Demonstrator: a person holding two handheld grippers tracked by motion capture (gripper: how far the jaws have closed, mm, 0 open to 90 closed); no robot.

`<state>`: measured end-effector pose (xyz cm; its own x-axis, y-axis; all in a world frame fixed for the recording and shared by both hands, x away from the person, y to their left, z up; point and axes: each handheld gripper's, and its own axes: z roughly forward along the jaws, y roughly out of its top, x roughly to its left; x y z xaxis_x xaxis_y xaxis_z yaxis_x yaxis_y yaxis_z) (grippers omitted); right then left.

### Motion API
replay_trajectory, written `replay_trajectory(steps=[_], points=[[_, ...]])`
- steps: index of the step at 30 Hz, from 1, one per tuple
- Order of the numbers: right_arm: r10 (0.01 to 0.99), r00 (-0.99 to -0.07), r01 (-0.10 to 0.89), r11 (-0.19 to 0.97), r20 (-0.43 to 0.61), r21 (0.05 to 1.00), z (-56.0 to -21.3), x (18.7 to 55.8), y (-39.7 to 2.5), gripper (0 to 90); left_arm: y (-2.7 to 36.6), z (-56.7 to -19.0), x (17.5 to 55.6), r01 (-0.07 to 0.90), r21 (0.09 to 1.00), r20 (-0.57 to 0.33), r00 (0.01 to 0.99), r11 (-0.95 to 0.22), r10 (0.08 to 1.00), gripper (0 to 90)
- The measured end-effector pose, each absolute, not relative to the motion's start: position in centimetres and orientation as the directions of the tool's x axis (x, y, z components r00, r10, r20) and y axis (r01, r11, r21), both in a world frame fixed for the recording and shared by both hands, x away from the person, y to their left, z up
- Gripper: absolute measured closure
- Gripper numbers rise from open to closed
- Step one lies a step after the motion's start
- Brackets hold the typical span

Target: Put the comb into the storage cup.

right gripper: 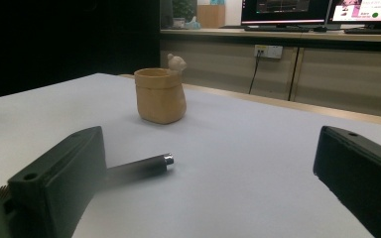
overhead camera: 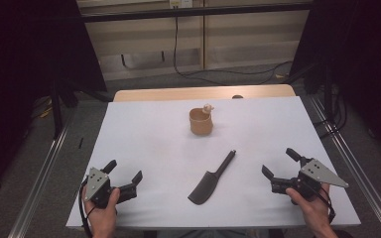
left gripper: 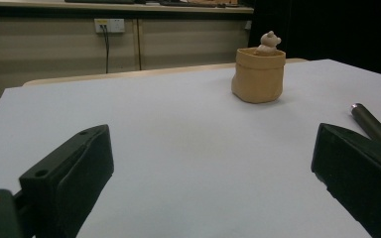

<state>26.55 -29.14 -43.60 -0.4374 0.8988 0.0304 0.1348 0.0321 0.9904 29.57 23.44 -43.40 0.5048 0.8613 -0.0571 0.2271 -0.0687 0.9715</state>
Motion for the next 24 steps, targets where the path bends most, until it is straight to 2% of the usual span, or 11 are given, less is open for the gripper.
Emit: replay_trajectory(steps=[13, 24], points=[[0.87, -0.493, 0.128, 0.048, 0.022, 0.991, -43.1, 26.9, -28.0, 0.2, 23.4, -43.1, 29.0, 0.209, 0.975, -0.053, 0.525, -0.069, 0.849, 2.9], [0.836, -0.547, 0.132, 0.042, 0.037, 0.99, -42.8, 28.8, -26.1, 5.8, 23.2, -43.1, 29.0, 0.21, 0.975, -0.053, 0.538, -0.073, 0.841, 2.9]])
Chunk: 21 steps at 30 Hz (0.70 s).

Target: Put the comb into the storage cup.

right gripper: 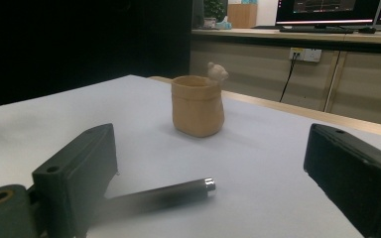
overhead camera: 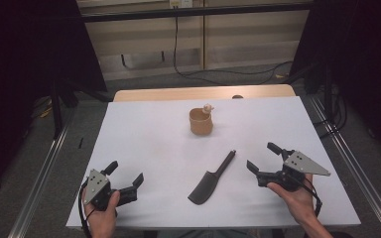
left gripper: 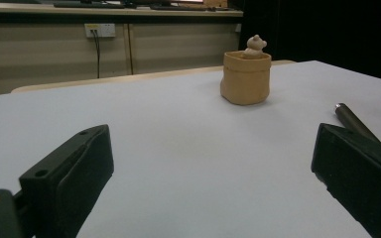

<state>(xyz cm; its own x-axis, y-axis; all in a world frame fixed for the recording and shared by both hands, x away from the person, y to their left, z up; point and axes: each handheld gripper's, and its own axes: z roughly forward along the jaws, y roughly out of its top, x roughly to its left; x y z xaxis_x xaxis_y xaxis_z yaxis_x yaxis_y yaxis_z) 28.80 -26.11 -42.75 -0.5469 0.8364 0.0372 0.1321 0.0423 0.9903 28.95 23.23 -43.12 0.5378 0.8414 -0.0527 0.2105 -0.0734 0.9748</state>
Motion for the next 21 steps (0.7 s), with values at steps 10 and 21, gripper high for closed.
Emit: replay_trajectory(steps=[10, 21], points=[[0.801, -0.597, 0.148, 0.055, 0.045, 0.988, -42.6, 29.9, -25.0, 22.2, 22.9, -43.2, 29.0, 0.213, 0.973, -0.041, 0.551, -0.093, 0.834, 2.9], [0.785, -0.616, 0.179, 0.057, 0.066, 0.982, -42.2, 31.2, -24.3, 37.5, 22.8, -43.2, 29.1, 0.209, 0.973, -0.042, 0.562, -0.093, 0.826, 2.9]])
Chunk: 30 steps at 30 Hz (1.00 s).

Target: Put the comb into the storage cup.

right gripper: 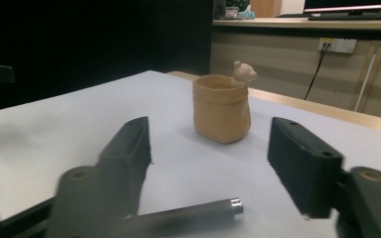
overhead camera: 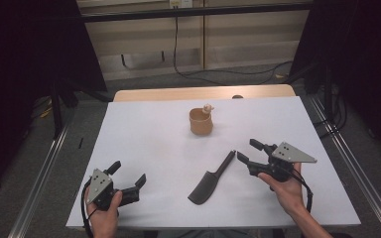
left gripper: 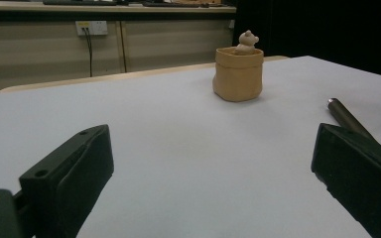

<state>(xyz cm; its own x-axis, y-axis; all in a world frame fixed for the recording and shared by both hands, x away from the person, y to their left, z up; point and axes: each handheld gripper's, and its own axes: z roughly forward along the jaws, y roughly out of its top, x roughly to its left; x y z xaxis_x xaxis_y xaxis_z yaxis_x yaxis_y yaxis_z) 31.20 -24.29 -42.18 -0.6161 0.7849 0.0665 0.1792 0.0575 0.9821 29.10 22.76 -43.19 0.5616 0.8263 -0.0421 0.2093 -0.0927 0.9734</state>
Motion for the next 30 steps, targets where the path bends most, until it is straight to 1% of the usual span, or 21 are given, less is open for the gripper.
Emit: replay_trajectory(steps=[2, 3, 4, 5, 8, 10, 12, 13, 15, 21, 26, 28, 30], points=[[0.773, -0.629, 0.202, 0.067, 0.077, 0.977, -42.3, 31.5, -24.3, 43.1, 22.7, -43.2, 29.1, 0.209, 0.974, -0.045, 0.562, -0.089, 0.826, 2.9], [0.761, -0.643, 0.216, 0.073, 0.085, 0.974, -42.5, 31.7, -24.3, 49.7, 22.8, -43.2, 29.1, 0.208, 0.974, -0.044, 0.562, -0.09, 0.826, 2.9], [0.761, -0.643, 0.216, 0.073, 0.085, 0.974, -42.5, 31.7, -24.3, 49.7, 22.7, -43.2, 29.1, 0.208, 0.974, -0.046, 0.562, -0.088, 0.826, 2.9], [0.756, -0.648, 0.222, 0.071, 0.092, 0.973, -42.5, 31.8, -24.2, 51.7, 22.8, -43.2, 29.2, 0.209, 0.974, -0.045, 0.561, -0.088, 0.826, 2.9], [0.74, -0.666, 0.223, 0.071, 0.099, 0.972, -42.4, 32.1, -24.0, 60.7, 22.8, -43.1, 29.2, 0.209, 0.974, -0.045, 0.562, -0.089, 0.826, 2.9], [0.738, -0.667, 0.228, 0.067, 0.106, 0.971, -42.3, 32.2, -24.0, 61.3, 22.8, -43.1, 29.2, 0.208, 0.974, -0.043, 0.562, -0.09, 0.826, 2.9], [0.733, -0.671, 0.228, 0.059, 0.113, 0.972, -42.2, 32.5, -23.9, 68.9, 22.7, -43.2, 29.2, 0.208, 0.974, -0.045, 0.562, -0.089, 0.826, 2.9], [0.73, -0.673, 0.23, 0.052, 0.12, 0.972, -42.2, 32.6, -23.9, 69.6, 22.7, -43.1, 29.2, 0.207, 0.974, -0.044, 0.563, -0.09, 0.825, 2.9], [0.729, -0.672, 0.232, 0.039, 0.131, 0.972, -42.3, 32.7, -23.7, 75.8, 22.8, -43.1, 29.1, 0.208, 0.974, -0.044, 0.565, -0.091, 0.824, 2.9], [0.712, -0.691, 0.243, 0.063, 0.127, 0.968, -42.8, 32.7, -23.3, 89.3, 22.7, -43.0, 29.2, 0.205, 0.975, -0.048, 0.568, -0.085, 0.822, 2.9], [0.694, -0.714, 0.26, 0.134, 0.097, 0.956, -42.9, 32.7, -23.1, 90.0, 22.9, -43.0, 29.2, 0.204, 0.975, -0.049, 0.566, -0.083, 0.823, 2.9], [0.694, -0.714, 0.28, 0.163, 0.092, 0.946, -42.9, 32.8, -23.0, 90.0, 22.9, -43.0, 29.2, 0.204, 0.975, -0.047, 0.564, -0.085, 0.824, 2.9], [0.697, -0.71, 0.32, 0.191, 0.101, 0.928, -42.7, 32.8, -23.1, 90.0, 22.9, -43.0, 29.2, 0.207, 0.975, -0.05, 0.565, -0.083, 0.824, 2.9]])
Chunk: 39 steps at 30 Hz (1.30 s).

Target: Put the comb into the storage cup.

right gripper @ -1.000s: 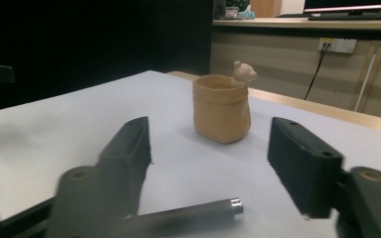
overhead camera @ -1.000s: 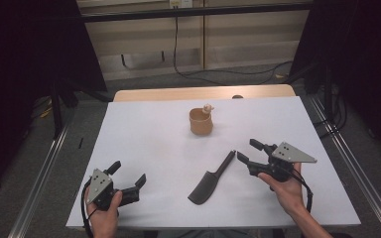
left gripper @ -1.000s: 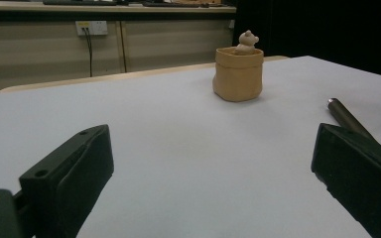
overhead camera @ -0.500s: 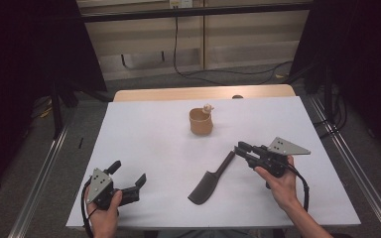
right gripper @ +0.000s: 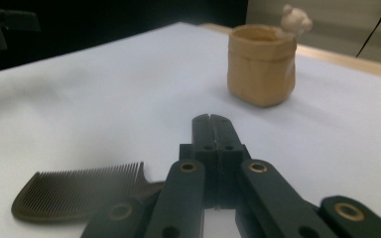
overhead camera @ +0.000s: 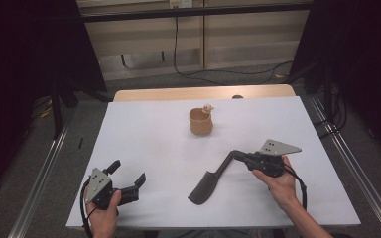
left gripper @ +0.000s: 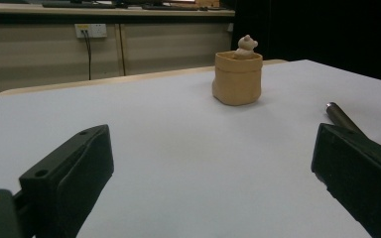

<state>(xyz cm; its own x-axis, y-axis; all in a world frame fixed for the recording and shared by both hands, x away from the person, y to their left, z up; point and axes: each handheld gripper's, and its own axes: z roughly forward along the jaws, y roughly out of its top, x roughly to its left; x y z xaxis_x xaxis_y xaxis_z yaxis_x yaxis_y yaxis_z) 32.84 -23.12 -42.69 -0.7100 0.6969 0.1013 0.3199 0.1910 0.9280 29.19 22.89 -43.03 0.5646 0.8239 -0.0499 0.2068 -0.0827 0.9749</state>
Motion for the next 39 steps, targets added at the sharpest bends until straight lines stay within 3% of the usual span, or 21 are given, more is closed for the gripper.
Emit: replay_trajectory(steps=[14, 23, 39], points=[[0.702, -0.689, 0.49, 0.265, 0.182, 0.831, -41.3, 35.2, -23.4, 90.0, 23.0, -43.0, 29.3, 0.205, 0.975, -0.043, 0.564, -0.089, 0.825, 2.9], [0.694, -0.7, 0.547, 0.367, 0.171, 0.752, -41.6, 37.0, -22.9, 90.0, 22.8, -42.9, 29.3, 0.203, 0.976, -0.048, 0.567, -0.083, 0.822, 2.9], [0.721, -0.667, 0.637, 0.422, 0.187, 0.645, -42.5, 38.6, -23.5, 90.0, 22.8, -43.0, 29.4, 0.203, 0.975, -0.043, 0.572, -0.091, 0.819, 2.9]])
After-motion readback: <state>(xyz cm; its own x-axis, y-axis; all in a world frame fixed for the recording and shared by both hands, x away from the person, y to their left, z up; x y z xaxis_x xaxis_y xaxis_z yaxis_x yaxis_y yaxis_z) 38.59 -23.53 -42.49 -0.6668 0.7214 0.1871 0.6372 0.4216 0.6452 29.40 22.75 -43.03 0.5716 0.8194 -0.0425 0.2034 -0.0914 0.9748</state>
